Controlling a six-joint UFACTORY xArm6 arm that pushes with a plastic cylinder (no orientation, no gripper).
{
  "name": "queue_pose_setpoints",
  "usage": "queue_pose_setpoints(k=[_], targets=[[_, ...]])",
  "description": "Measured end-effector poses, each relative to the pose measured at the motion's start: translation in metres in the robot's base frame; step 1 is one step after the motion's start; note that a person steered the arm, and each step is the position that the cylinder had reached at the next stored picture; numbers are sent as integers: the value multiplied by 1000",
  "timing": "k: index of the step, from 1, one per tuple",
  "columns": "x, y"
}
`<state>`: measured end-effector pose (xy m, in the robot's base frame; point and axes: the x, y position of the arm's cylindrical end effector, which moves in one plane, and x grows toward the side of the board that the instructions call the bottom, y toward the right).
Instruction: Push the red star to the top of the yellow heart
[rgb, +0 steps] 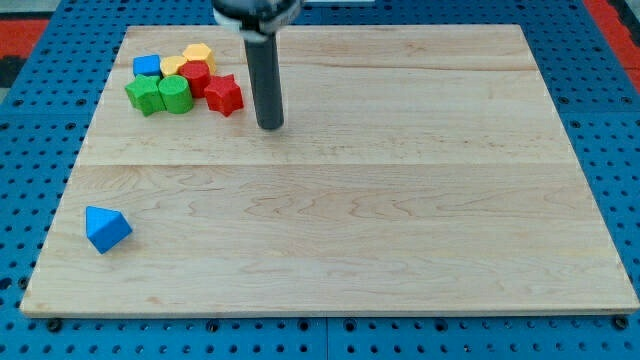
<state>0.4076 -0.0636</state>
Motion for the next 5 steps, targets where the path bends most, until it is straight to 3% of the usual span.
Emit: queue_pose_setpoints(k=[1, 2, 4, 5], targets=[[-6, -43], [-59, -47], [-110, 16], [-61, 28]])
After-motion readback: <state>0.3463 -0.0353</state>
